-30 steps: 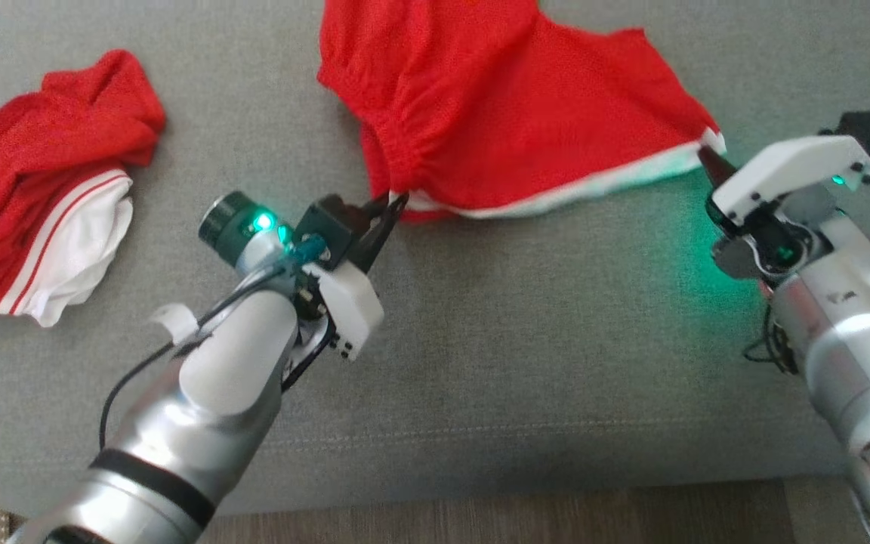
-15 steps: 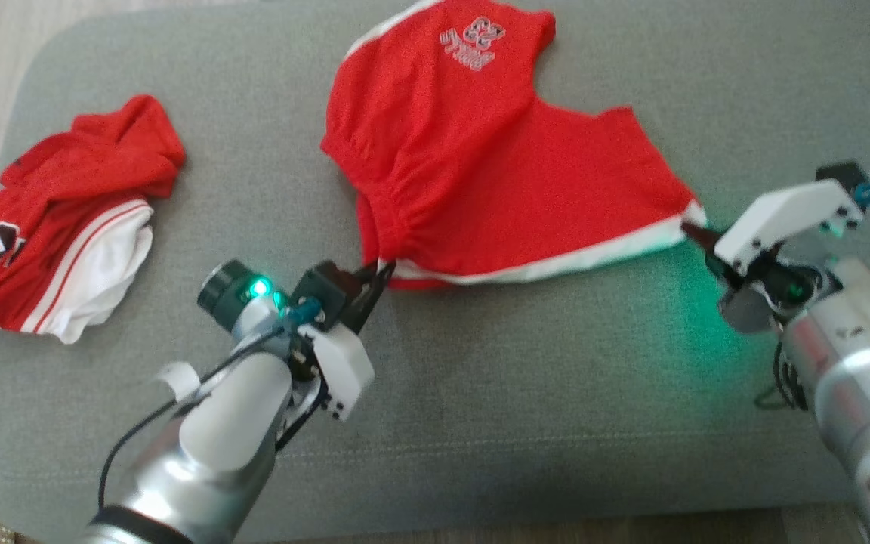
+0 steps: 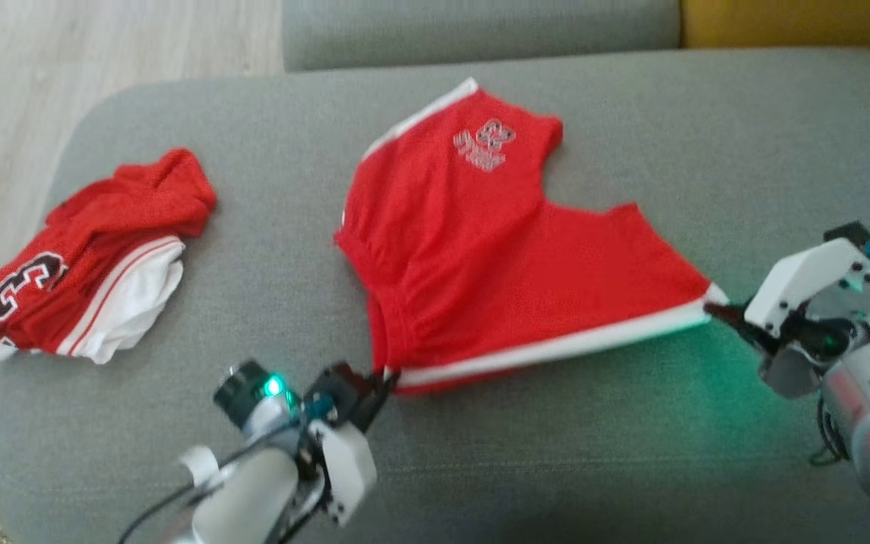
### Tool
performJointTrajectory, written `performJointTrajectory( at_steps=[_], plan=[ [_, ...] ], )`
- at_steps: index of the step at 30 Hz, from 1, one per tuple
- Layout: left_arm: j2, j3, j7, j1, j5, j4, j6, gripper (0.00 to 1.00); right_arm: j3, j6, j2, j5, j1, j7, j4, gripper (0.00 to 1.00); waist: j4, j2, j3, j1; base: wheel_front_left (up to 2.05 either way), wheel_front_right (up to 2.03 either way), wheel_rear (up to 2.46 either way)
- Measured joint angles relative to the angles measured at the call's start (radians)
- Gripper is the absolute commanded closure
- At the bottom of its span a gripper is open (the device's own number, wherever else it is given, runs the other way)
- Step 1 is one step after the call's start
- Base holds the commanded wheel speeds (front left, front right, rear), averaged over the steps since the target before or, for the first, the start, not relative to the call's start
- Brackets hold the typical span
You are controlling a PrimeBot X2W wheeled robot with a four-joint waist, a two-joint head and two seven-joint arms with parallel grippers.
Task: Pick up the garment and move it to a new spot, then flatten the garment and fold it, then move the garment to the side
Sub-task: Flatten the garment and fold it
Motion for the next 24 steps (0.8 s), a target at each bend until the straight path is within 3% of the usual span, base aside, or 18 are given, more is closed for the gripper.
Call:
performJointTrajectory(
  at_steps=[12,24],
  plan=[
    [-0.001,-0.055,0.000,0.145,-0.059,-0.056,-0.001,1.00,0.100,0.000,-0.094,-0.064,0.101,0.184,-0.115,1.00,0.008,0.0000,-0.088,0.0000,0.00,0.00,0.00],
    [0.005,-0.192,0.009,0.219,-0.188,-0.150,-0.007,1.00,0.110,0.001,-0.221,-0.074,0.178,0.322,-0.254,1.00,0.016,0.0000,-0.117,0.0000,0.00,0.00,0.00]
  ],
)
